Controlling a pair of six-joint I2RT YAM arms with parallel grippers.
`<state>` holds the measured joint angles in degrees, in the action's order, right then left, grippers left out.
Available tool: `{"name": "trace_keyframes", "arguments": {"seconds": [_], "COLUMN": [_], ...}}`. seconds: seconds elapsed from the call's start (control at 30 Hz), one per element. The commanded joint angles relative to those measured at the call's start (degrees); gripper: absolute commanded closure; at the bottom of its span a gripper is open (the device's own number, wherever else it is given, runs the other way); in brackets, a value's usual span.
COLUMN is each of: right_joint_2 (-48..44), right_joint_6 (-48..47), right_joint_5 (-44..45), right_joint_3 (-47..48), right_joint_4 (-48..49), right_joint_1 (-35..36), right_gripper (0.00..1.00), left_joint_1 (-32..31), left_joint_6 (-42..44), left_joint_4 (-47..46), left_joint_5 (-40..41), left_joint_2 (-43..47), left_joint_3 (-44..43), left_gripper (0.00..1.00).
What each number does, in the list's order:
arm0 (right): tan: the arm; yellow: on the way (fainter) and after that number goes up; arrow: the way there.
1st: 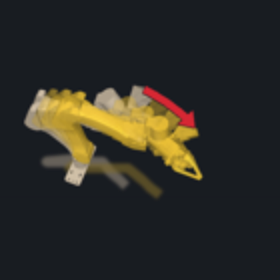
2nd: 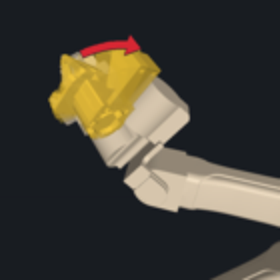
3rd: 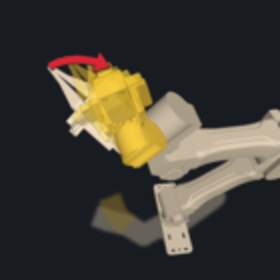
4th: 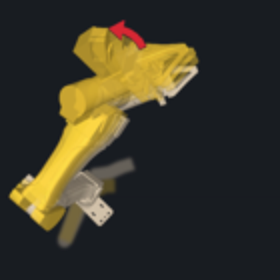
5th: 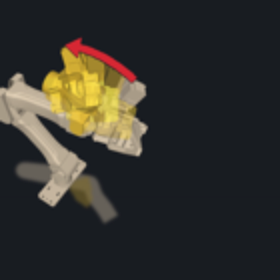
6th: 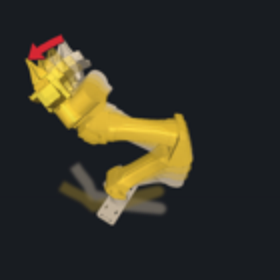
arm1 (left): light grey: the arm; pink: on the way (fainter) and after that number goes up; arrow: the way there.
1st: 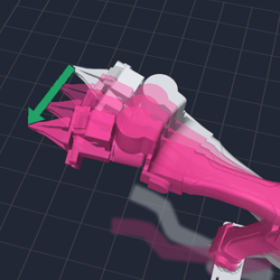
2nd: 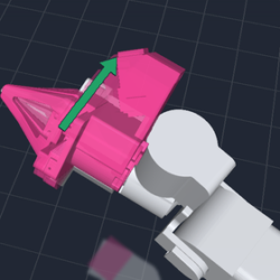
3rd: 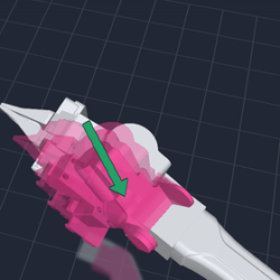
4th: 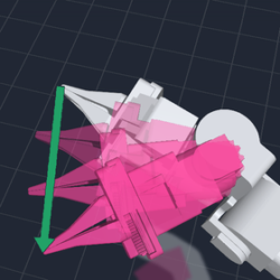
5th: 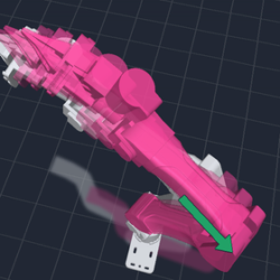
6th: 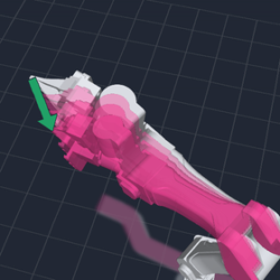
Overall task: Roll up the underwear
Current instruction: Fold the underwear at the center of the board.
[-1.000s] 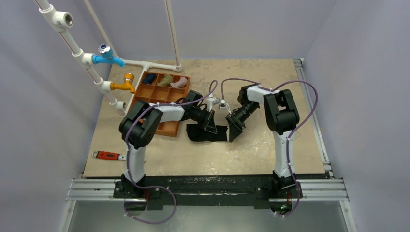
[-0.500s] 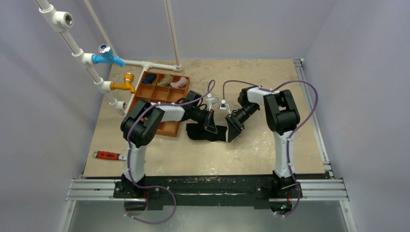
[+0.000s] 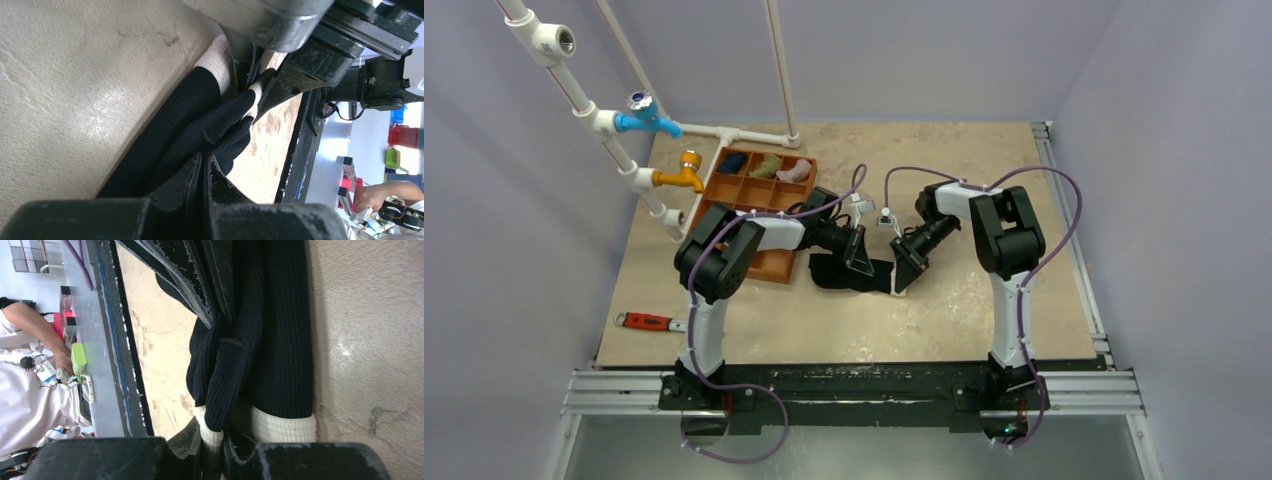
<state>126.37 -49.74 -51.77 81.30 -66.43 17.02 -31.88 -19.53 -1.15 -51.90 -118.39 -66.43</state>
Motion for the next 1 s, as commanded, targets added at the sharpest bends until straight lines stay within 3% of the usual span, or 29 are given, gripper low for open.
{"name": "trace_keyframes", "arguments": {"seconds": [0.0,0.07,0.27,0.37,0.6,0.97], "right_joint_2": [2.45,3.22,6.54,7.98,8.6,7.18], "right_joint_6": [-2.85,-3.89,-9.97,-13.15,-12.49,-5.46], "right_joint_5": [4.86,3.65,-0.8,-3.0,-3.6,-1.54], "right_joint_3": [0.42,1.16,4.02,4.72,4.23,4.24], "right_joint_4": [5.67,3.38,-6.93,-11.51,-11.82,-7.12], "right_joint_1": [0.4,0.41,0.34,0.39,0.38,0.2], "right_gripper": [0.92,0.97,1.0,1.0,1.0,1.0], "left_joint_1": [0.59,0.54,0.55,0.53,0.06,-6.15], "left_joint_6": [1.85,3.0,6.15,8.36,15.49,27.42], "left_joint_4": [-2.18,-1.74,-0.62,0.66,5.86,11.22], "left_joint_5": [-2.77,-3.18,-3.97,-4.09,-3.61,5.6], "left_joint_2": [1.17,2.0,5.12,6.63,9.56,13.15], "left_joint_3": [-1.16,-1.03,-0.89,-1.09,-0.96,0.02], "left_gripper": [1.0,1.0,0.71,0.62,0.45,0.37]}}
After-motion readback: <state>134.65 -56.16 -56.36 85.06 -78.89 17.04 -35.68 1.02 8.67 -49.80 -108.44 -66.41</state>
